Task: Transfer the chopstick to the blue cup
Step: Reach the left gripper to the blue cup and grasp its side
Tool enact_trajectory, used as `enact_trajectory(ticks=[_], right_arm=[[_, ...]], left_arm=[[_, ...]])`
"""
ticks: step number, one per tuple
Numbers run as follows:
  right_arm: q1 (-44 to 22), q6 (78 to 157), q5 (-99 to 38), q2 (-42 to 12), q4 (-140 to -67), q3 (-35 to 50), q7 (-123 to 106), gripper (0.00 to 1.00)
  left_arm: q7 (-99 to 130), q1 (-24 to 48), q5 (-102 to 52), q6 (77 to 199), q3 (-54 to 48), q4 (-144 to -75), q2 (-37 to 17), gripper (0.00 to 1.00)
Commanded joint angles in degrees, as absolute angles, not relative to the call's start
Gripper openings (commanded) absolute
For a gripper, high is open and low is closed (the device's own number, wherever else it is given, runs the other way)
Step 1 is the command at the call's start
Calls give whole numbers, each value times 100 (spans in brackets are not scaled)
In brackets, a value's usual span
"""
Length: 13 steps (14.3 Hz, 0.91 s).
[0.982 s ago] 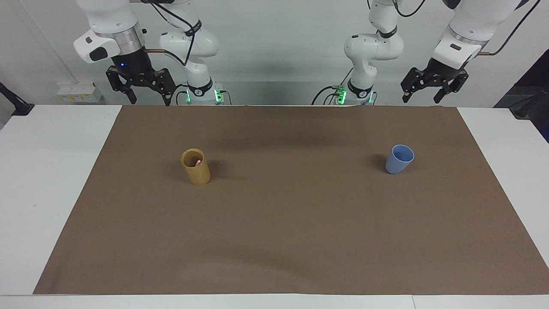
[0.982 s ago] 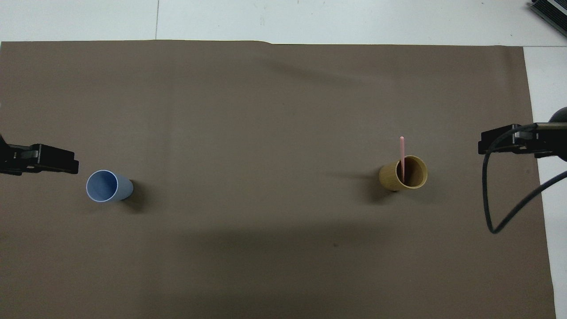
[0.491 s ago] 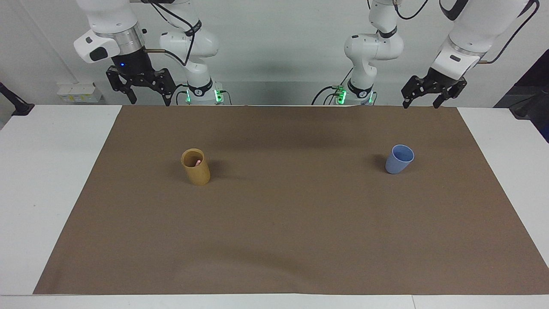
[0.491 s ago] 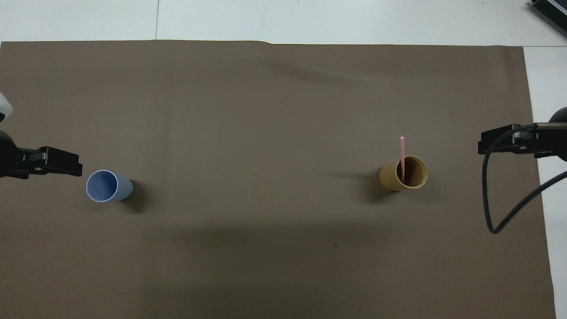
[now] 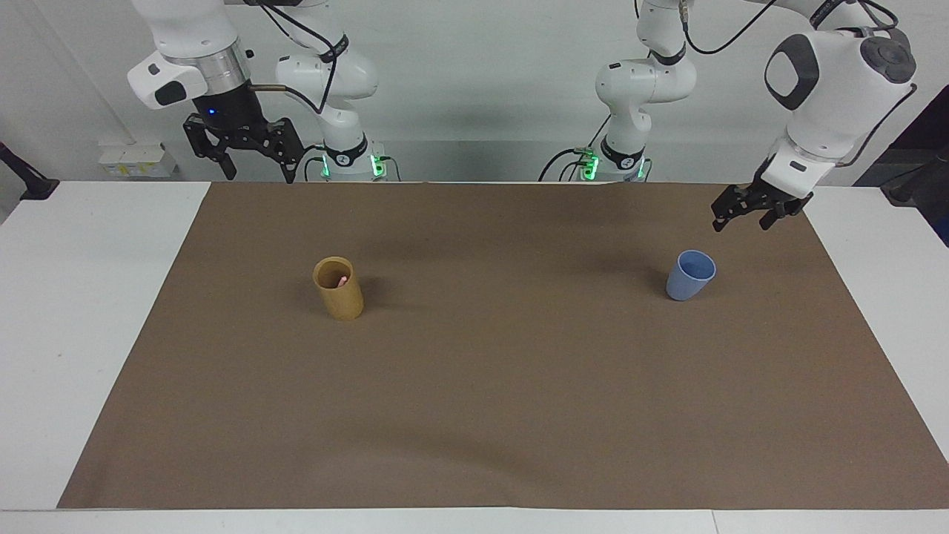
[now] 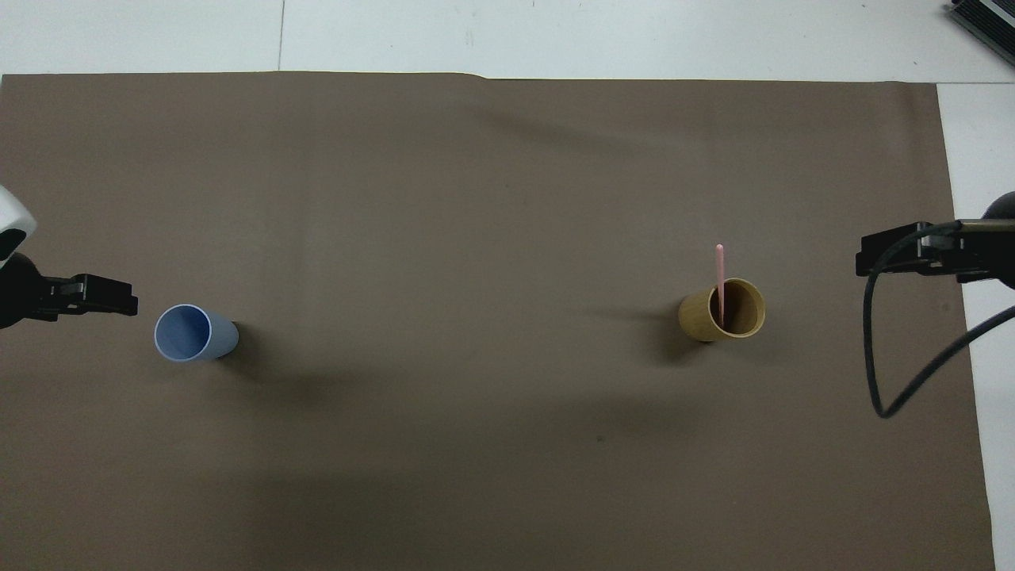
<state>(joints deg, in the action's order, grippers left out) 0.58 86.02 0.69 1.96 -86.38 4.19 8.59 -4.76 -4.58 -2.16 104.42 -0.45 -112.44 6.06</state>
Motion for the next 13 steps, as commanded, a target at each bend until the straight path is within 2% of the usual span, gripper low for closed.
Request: enact_trajectory(ticks=[1,9,10,12,13], right_arm=[[114,8508,-62,158,-8543,422,765,100],[193,8508,-53,158,-8543,369,765,100],[193,8508,-53,158,-8543,369,773,100],[193,8508,-53,158,-8543,369,773,100],[193,8508,-53,158,-8543,369,773,100]], left_arm=[[-756,-729,-149,11072,-97,-12100,852,100],[-799,-721,-149,12443,-97,-13437,940,100],[-878,-721,-149,12585,-97,-13534,932,93],[-879,-721,-149,12630,-97,-13562,897,69],[-879,-703,-149,12639,-105,-13562,896,61]])
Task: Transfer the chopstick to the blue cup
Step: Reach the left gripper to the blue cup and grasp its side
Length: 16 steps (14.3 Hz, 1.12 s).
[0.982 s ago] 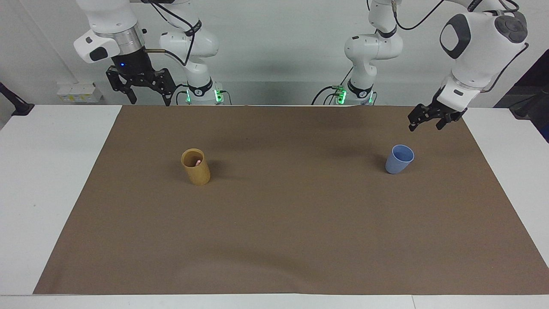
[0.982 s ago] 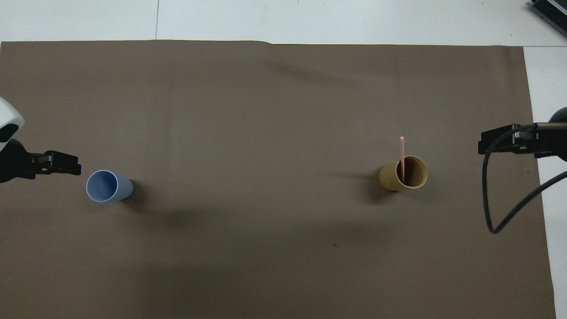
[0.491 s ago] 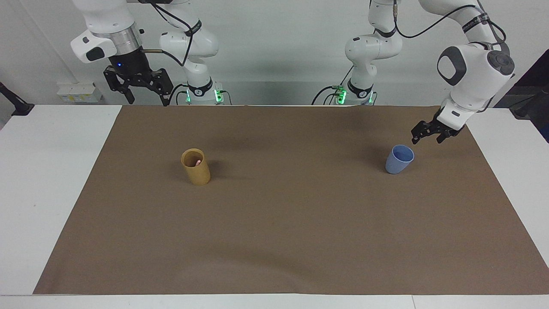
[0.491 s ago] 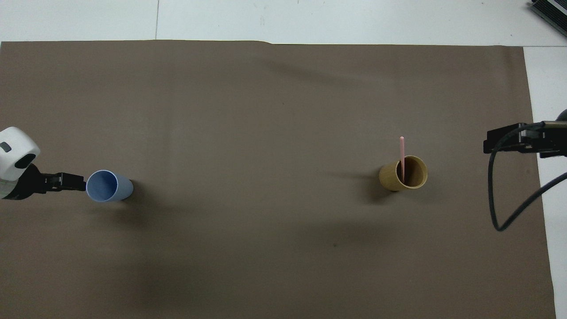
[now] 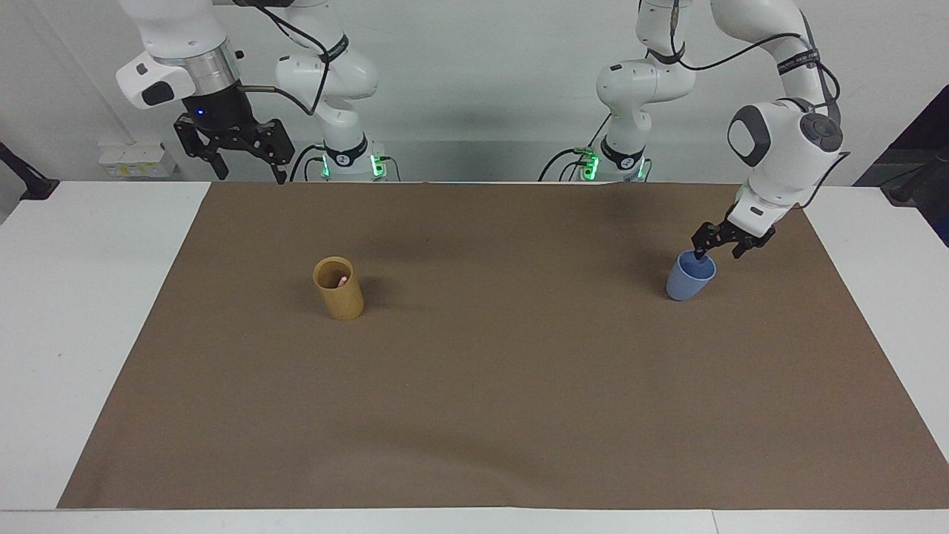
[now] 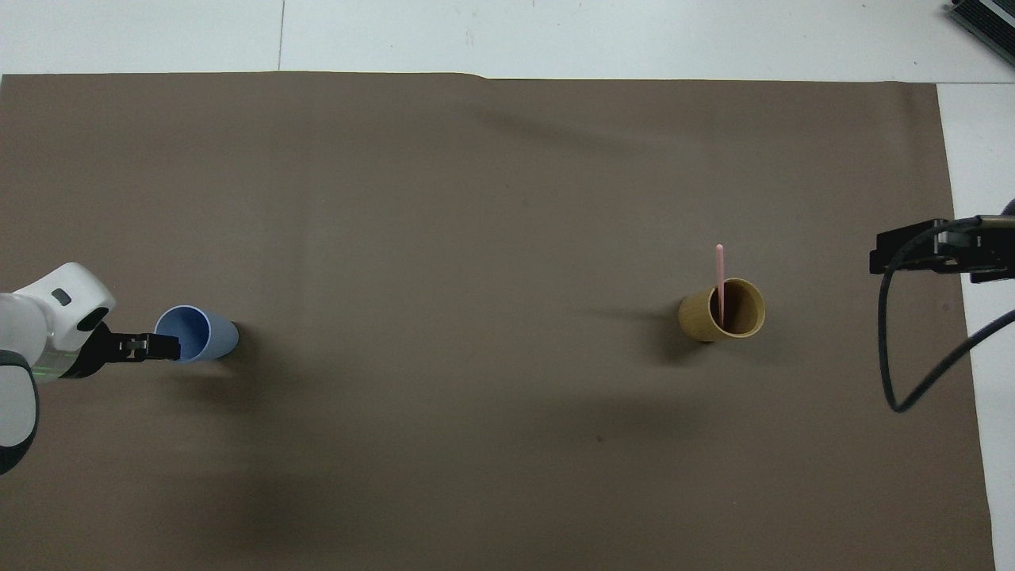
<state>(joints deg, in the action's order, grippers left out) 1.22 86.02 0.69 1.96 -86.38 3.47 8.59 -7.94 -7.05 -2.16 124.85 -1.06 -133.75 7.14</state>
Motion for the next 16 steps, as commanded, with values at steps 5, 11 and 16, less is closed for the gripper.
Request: enact_trajectory(ticks=[5,11,16], right_arm=[[193,8508,-53,158,-8543,369,773,100],[193,8508,-53,158,-8543,369,773,100],[193,8508,-53,158,-8543,369,773,100]], left_arm=[[-826,-668,-149,12621,-105,-13535,879,27],[-756,-659,-149,12568,-105,-13509,870,14],[-651,-642,-176,12551,-105,-13482,853,3]])
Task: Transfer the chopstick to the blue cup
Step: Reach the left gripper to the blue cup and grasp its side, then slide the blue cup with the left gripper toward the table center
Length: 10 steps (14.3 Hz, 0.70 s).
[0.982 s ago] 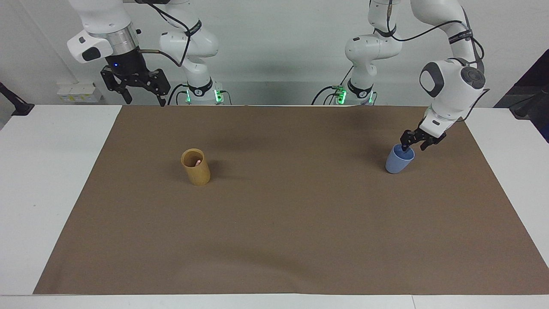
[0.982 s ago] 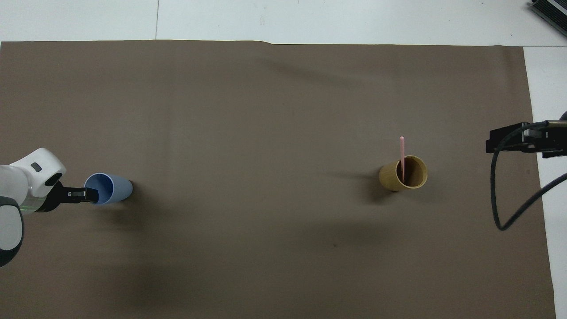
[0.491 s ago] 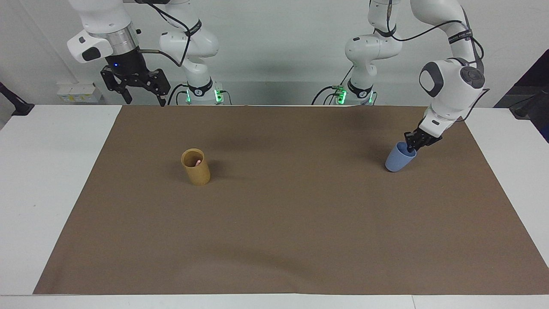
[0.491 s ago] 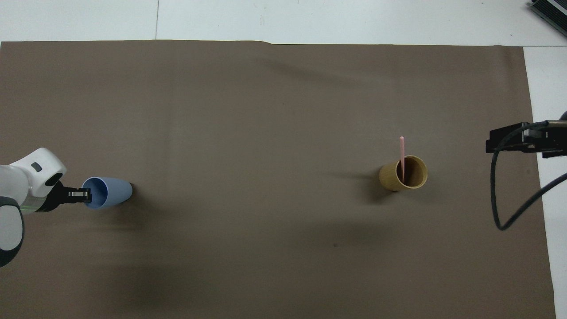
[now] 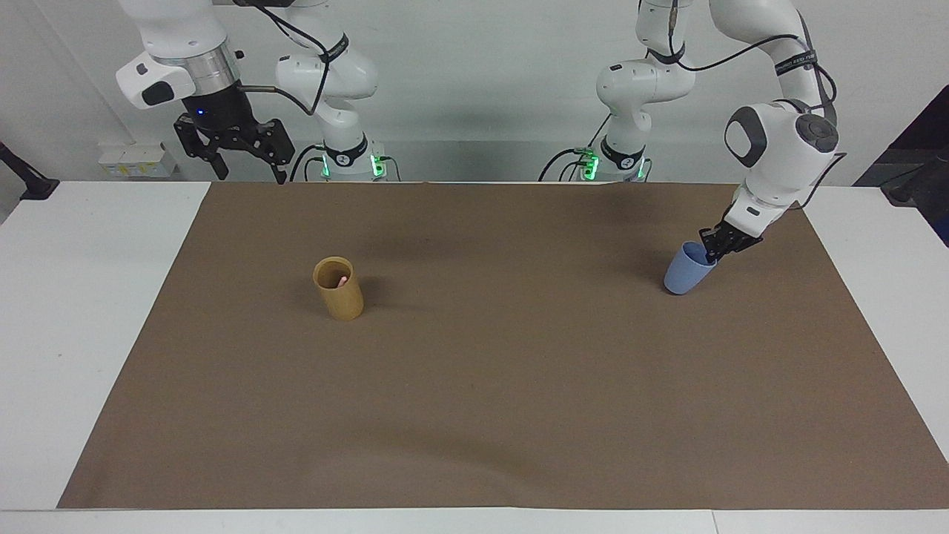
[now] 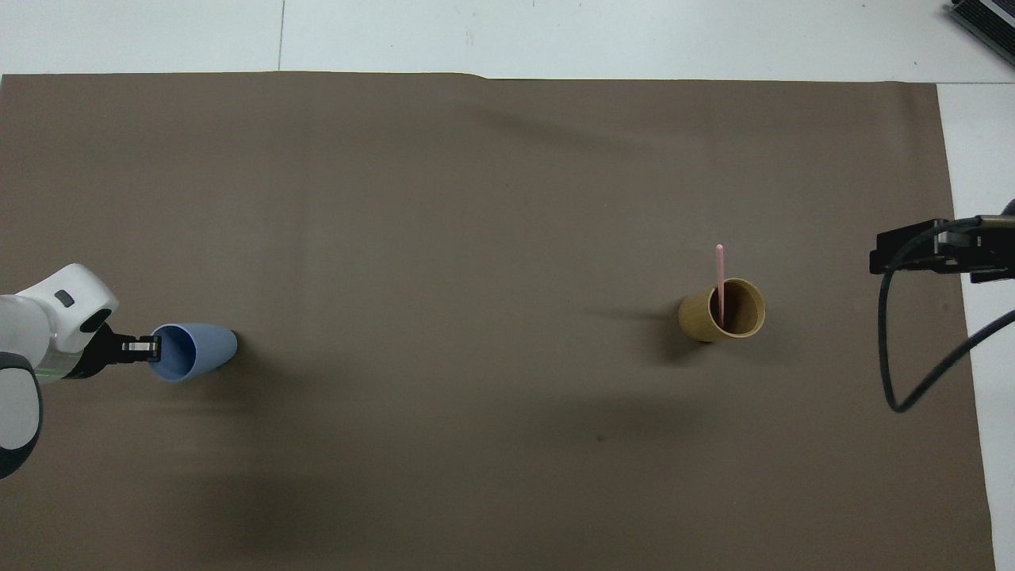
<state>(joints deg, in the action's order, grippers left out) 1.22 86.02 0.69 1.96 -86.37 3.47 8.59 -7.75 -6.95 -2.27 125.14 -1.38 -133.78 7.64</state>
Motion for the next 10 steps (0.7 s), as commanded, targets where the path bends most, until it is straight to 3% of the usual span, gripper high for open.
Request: enact_trajectory(ticks=[1,4,10], right_arm=[[193,8508,-53,158,-8543,369,773,100],[193,8508,-53,158,-8552,369,765,100],[193,8464,-53,167,-8543,369,747,100]], left_arm=[[-589,-633,-193,12525,-114,-13465,853,2],[-169,-563,-211,12332,-167,-13316,844,0],[2289,1139,-246,11900,-167,-12658,687,0]])
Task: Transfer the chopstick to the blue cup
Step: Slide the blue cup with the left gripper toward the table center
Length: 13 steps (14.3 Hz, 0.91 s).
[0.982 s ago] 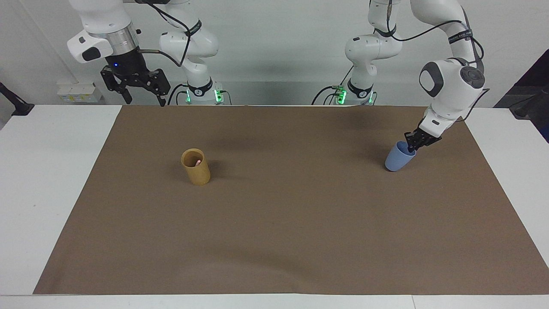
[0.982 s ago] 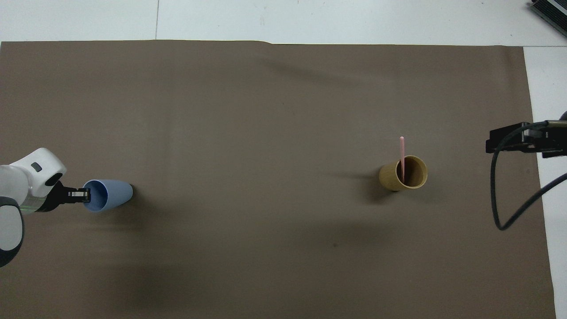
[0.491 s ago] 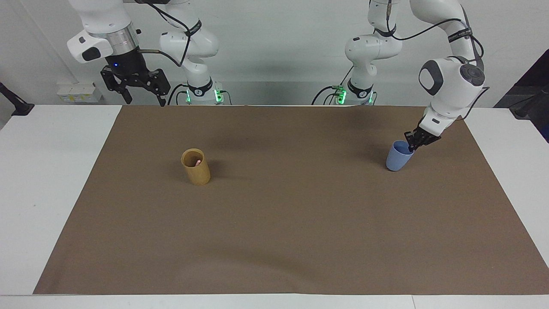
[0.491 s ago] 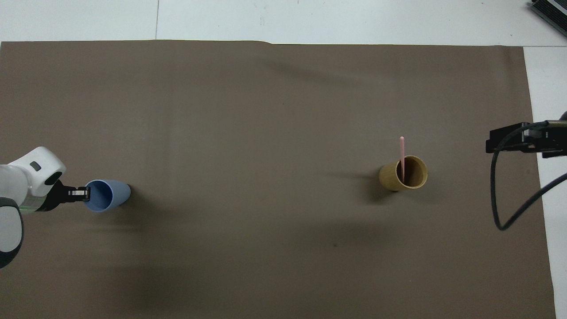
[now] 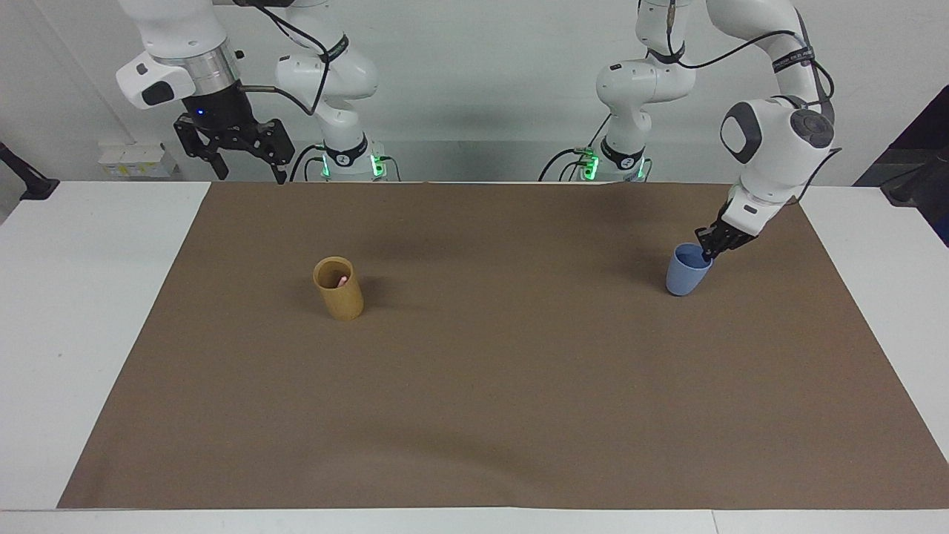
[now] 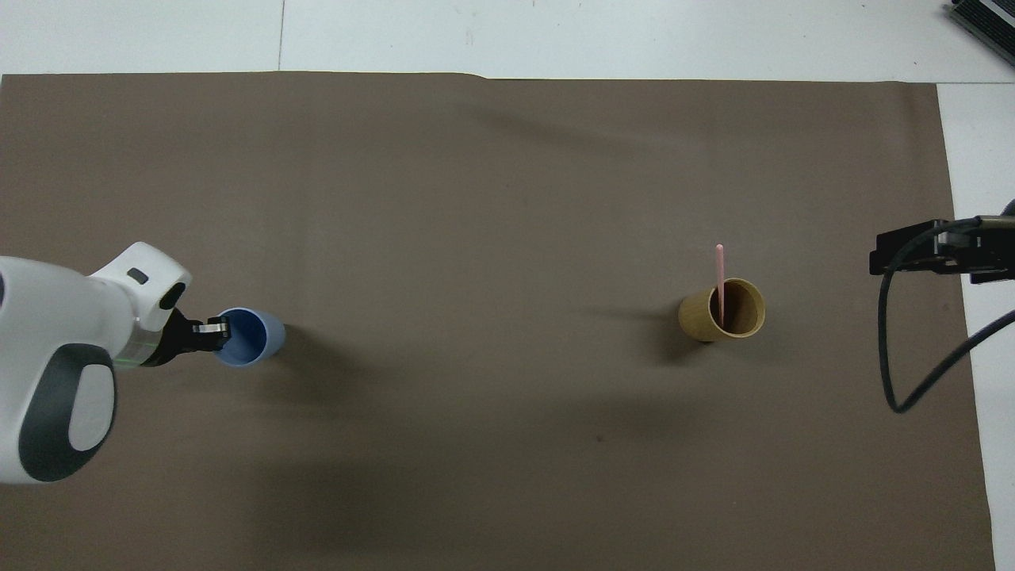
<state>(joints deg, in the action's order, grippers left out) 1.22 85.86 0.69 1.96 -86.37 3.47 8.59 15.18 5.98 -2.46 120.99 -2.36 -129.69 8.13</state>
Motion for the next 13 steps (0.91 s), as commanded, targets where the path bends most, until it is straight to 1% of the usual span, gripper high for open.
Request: enact_trajectory(ticks=[1,3,5,6,7,11,13], right_arm=[[193,8481,-53,167,-8552,369,730,100],[185,8516,-53,167,-8569,378,729,100],[193,8647,-53,167,-8587,378,729,100],[185,8692,-53,167,-8622,378,738,100],[185,8701,-53,158,-8613,378,756,100],[115,8920,9,79,-8613,387,756,100],[71,8973,79,-192,-8543,457,773,100]], left_arm=[[2755,1447,-246,11883,-167,-12465,581,0],[3442,1940,-377,11970,-176,-12235,344,0],[4232,2572,-545,12285,-167,-12051,-112,0],[4436,2697,-554,12435,-167,-11972,-253,0],[4482,2698,-571,12419,-176,-11884,-298,0],[4403,2672,-571,12305,-158,-11953,-264,0],[4403,2654,-571,12296,-158,-11953,-264,0]])
